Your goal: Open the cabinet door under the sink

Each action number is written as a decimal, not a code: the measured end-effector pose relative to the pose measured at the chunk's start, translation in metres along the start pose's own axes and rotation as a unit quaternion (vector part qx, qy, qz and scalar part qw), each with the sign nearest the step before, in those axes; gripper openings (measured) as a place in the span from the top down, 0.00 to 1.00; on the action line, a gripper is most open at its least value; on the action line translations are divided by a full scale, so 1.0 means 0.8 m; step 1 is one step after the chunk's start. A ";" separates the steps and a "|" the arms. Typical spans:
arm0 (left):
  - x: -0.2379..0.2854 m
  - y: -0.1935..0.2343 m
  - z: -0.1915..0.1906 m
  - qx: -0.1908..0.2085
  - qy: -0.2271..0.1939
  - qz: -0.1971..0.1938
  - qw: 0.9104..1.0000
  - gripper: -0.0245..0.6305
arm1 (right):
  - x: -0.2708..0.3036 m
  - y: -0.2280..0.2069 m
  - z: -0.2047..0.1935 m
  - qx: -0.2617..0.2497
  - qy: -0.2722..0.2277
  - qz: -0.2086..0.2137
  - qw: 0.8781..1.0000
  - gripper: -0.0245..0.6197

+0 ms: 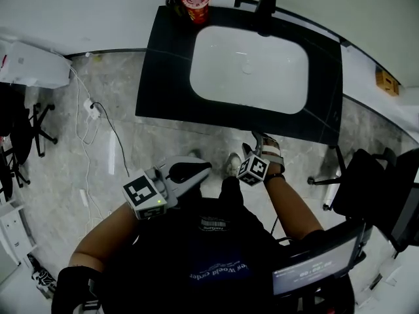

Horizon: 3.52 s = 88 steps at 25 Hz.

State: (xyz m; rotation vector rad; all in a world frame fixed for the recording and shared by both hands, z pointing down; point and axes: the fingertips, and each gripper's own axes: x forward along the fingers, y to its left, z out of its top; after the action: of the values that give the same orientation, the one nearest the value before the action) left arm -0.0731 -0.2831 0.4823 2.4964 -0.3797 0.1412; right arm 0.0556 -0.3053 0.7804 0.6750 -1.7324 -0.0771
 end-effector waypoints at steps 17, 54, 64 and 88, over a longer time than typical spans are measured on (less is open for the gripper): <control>0.007 0.031 -0.060 -0.028 0.036 -0.025 0.999 0.96 | 0.036 0.010 -0.023 -0.082 0.044 -0.115 0.989 0.34; -0.005 0.022 -0.074 -0.052 0.014 -0.009 0.998 0.96 | 0.086 0.066 -0.043 -0.210 0.115 0.166 0.957 0.84; 0.014 0.004 -0.064 -0.045 -0.031 0.051 0.997 0.96 | 0.032 0.115 -0.072 -0.283 0.120 0.224 0.925 0.85; -0.070 -0.091 -0.131 -0.091 -0.155 0.198 0.964 0.96 | -0.030 0.185 -0.122 -0.381 0.107 0.277 0.876 0.86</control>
State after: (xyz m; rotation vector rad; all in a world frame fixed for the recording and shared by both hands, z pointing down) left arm -0.1060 -0.1522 0.5170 2.2333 -0.9774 -0.1247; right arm 0.0890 -0.1426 0.8459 -0.3893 -1.4529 -0.2571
